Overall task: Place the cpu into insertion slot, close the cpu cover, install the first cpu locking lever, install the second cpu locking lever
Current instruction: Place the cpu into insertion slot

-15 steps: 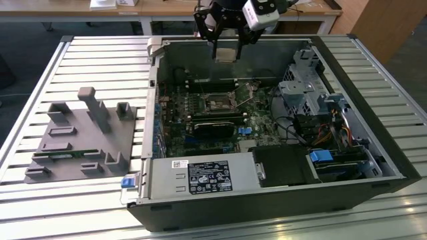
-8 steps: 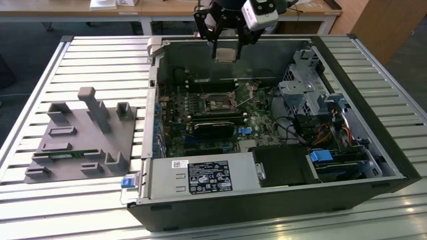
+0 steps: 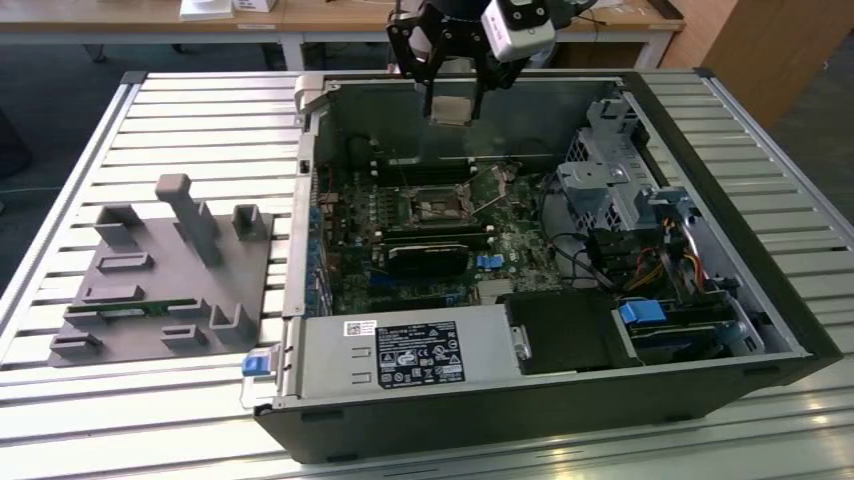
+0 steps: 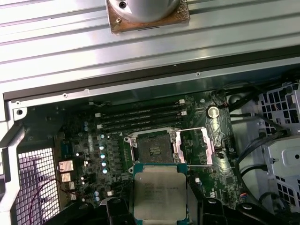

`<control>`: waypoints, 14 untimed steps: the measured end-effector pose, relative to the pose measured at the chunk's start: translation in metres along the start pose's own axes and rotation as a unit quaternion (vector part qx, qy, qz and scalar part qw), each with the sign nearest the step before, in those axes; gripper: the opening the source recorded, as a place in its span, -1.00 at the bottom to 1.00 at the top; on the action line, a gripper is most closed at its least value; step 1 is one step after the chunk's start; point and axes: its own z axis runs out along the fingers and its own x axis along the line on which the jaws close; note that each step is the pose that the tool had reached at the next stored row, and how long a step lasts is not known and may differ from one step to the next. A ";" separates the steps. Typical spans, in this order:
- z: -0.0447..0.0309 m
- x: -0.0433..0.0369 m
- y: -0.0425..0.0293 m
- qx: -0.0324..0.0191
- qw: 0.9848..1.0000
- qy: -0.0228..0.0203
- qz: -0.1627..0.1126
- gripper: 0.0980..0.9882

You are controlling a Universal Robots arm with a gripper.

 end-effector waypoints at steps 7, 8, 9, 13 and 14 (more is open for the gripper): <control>0.0000 0.0006 -0.0001 0.000 1.000 -0.001 0.007 -0.01; 0.0000 0.0007 -0.0001 0.000 1.000 -0.001 0.008 -0.01; 0.0000 0.0008 -0.0001 0.000 1.000 -0.001 0.009 -0.01; 0.0000 0.0011 -0.0002 0.000 1.000 -0.001 0.014 -0.01; 0.0000 0.0012 -0.0002 0.000 1.000 -0.001 0.015 -0.01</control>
